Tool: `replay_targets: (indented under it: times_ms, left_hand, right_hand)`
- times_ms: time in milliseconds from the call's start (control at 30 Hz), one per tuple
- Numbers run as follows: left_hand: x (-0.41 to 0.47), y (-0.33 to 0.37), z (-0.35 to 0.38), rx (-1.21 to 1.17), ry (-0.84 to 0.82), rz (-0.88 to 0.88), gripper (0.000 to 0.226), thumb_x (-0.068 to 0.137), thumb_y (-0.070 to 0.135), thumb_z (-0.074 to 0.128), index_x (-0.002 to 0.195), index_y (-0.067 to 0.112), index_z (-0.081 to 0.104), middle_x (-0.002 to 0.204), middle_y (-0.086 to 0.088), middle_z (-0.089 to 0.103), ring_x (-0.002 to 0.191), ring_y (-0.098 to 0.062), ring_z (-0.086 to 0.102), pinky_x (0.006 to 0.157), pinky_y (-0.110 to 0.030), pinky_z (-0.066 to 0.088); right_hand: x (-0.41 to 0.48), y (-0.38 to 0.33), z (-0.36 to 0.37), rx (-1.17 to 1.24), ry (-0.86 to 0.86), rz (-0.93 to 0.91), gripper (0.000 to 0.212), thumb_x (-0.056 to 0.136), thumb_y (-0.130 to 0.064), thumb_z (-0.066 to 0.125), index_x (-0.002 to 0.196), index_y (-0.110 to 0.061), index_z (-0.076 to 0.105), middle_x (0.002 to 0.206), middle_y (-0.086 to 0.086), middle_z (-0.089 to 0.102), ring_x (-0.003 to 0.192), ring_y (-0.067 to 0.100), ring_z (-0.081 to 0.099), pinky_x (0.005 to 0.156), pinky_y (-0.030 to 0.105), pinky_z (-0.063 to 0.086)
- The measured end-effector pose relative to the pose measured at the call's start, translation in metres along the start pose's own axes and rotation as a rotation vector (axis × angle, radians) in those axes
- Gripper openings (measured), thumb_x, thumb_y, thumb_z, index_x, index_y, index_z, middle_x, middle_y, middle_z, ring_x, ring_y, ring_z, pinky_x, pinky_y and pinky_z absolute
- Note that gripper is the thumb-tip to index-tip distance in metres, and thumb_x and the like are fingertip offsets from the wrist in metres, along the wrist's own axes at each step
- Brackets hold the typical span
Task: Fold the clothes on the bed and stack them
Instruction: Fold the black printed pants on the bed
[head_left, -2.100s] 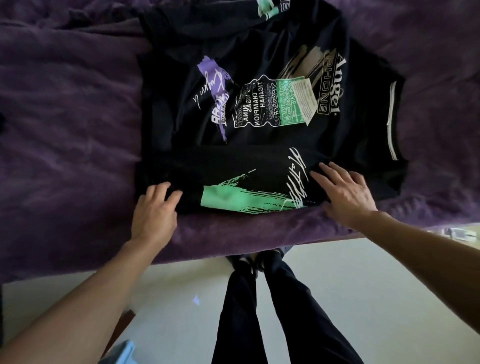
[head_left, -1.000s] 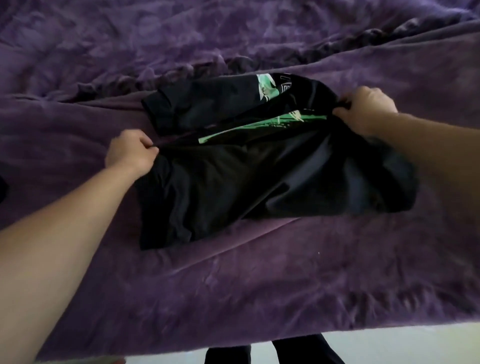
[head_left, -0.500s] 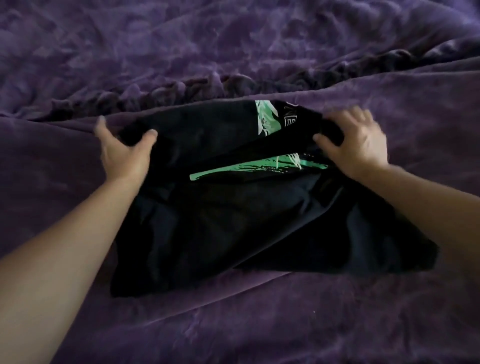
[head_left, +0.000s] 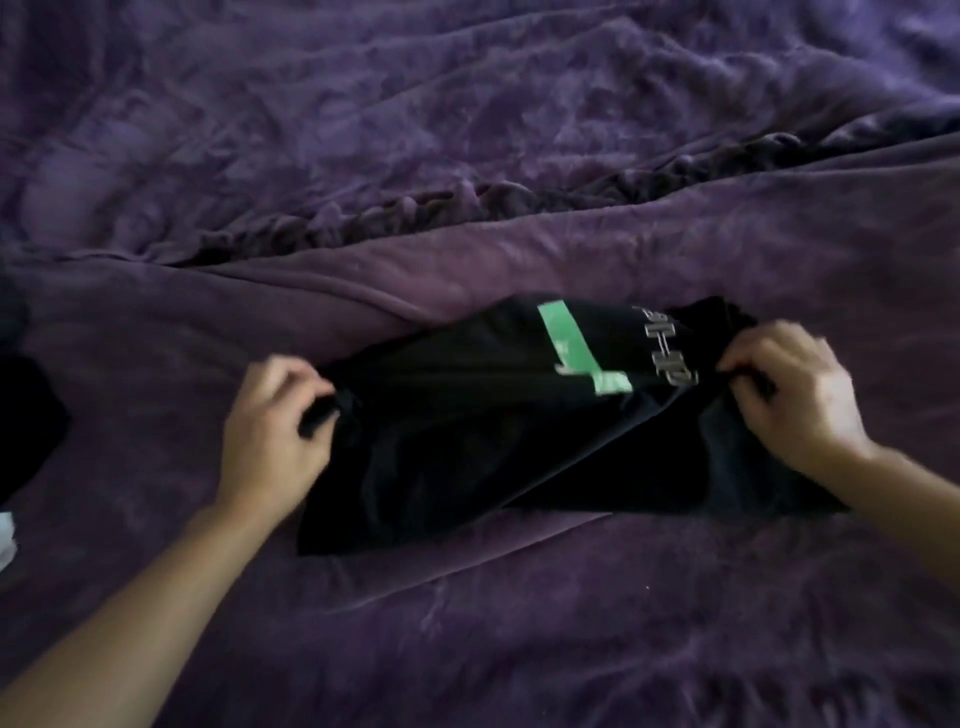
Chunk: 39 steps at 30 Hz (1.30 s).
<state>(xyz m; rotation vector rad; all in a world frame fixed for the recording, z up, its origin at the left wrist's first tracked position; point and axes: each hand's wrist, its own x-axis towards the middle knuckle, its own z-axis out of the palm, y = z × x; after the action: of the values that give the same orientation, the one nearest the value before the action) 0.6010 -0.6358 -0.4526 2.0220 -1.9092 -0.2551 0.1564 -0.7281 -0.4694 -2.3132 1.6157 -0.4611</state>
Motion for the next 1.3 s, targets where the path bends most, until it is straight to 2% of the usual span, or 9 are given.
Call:
replay_targets:
  times_ms: [167, 333, 500, 667, 800, 1000, 1133, 1233, 1300]
  left_hand:
    - [-0.087, -0.025, 0.025, 0.277, -0.248, 0.173, 0.046, 0.045, -0.016, 0.078, 0.086, 0.004, 0.07, 0.097, -0.013, 0.056, 0.09, -0.031, 0.051, 0.069, -0.044, 0.045]
    - [-0.119, -0.036, 0.029, 0.414, -0.334, 0.066, 0.027, 0.063, -0.001, 0.075, 0.089, 0.008, 0.072, 0.112, -0.016, 0.058, 0.101, -0.036, 0.052, 0.076, -0.05, 0.045]
    - [-0.112, 0.016, 0.036, -0.035, -0.255, -0.383, 0.044, 0.09, 0.045, 0.053, 0.121, 0.014, 0.055, 0.112, -0.013, 0.058, 0.102, -0.035, 0.054, 0.08, -0.047, 0.046]
    - [-0.085, 0.014, 0.058, 0.23, -0.387, -0.424, 0.05, 0.088, 0.047, 0.058, 0.132, 0.024, 0.05, 0.12, -0.011, 0.053, 0.109, -0.032, 0.048, 0.086, -0.046, 0.041]
    - [-0.076, 0.007, 0.068, 0.354, -0.466, -0.399, 0.047, 0.09, 0.045, 0.057, 0.132, 0.024, 0.051, 0.122, -0.011, 0.051, 0.112, -0.031, 0.047, 0.088, -0.045, 0.041]
    - [-0.061, 0.034, 0.065, 0.41, -0.4, -0.363, 0.053, 0.076, 0.026, 0.076, 0.124, 0.017, 0.055, 0.126, -0.016, 0.046, 0.114, -0.035, 0.044, 0.089, -0.051, 0.042]
    - [-0.038, 0.105, 0.089, 0.173, -0.179, 0.201, 0.042, 0.073, 0.007, 0.055, 0.113, 0.015, 0.065, 0.126, -0.017, 0.053, 0.114, -0.038, 0.049, 0.088, -0.046, 0.043]
    - [-0.026, 0.172, 0.128, 0.027, -0.465, 0.379, 0.05, 0.078, 0.009, 0.046, 0.125, 0.017, 0.06, 0.135, -0.011, 0.049, 0.118, -0.033, 0.047, 0.09, -0.042, 0.043]
    - [-0.027, 0.194, 0.155, 0.052, -0.733, 0.277, 0.054, 0.086, 0.012, 0.048, 0.14, 0.02, 0.045, 0.152, -0.006, 0.03, 0.132, -0.028, 0.032, 0.101, -0.039, 0.036]
  right_hand:
    - [-0.085, 0.007, 0.037, -0.244, -0.208, -0.102, 0.015, 0.075, -0.016, 0.055, 0.085, -0.016, 0.066, 0.088, 0.005, 0.06, 0.08, 0.034, 0.057, 0.071, 0.041, 0.043]
    - [-0.091, -0.025, 0.057, -0.382, -0.318, 0.034, 0.014, 0.066, -0.009, 0.071, 0.078, -0.017, 0.072, 0.083, 0.007, 0.06, 0.081, 0.035, 0.057, 0.066, 0.044, 0.047]
    - [-0.071, -0.078, 0.069, -0.271, -0.17, -0.063, 0.045, 0.081, -0.032, 0.048, 0.122, -0.021, 0.064, 0.13, 0.01, 0.056, 0.117, 0.035, 0.052, 0.081, 0.046, 0.045]
    - [-0.036, -0.08, 0.107, -0.425, -0.449, -0.122, 0.06, 0.093, -0.057, 0.026, 0.148, -0.034, 0.03, 0.159, 0.009, 0.021, 0.146, 0.03, 0.019, 0.108, 0.054, 0.027]
    - [-0.018, -0.021, 0.11, -0.492, -0.569, 0.078, 0.063, 0.096, -0.059, 0.024, 0.152, -0.037, 0.006, 0.162, 0.006, 0.003, 0.149, 0.023, -0.002, 0.117, 0.05, 0.005]
    - [-0.016, 0.047, 0.063, -0.563, -0.519, 0.327, 0.069, 0.092, -0.066, 0.024, 0.152, -0.035, 0.011, 0.162, 0.003, 0.007, 0.148, 0.025, 0.0, 0.115, 0.054, 0.008]
    - [-0.045, 0.077, 0.019, -0.268, -0.372, 0.715, 0.083, 0.082, -0.073, 0.046, 0.149, -0.03, 0.022, 0.149, 0.009, 0.031, 0.135, 0.034, 0.031, 0.102, 0.055, 0.036]
    - [-0.055, 0.078, 0.012, 0.134, -0.252, 0.942, 0.083, 0.074, -0.064, 0.067, 0.143, -0.027, 0.039, 0.135, 0.007, 0.052, 0.119, 0.032, 0.053, 0.099, 0.047, 0.046]
    - [-0.049, 0.067, 0.007, 0.563, -0.229, 1.072, 0.071, 0.067, -0.044, 0.083, 0.13, -0.024, 0.056, 0.117, 0.005, 0.067, 0.104, 0.025, 0.065, 0.094, 0.045, 0.052]
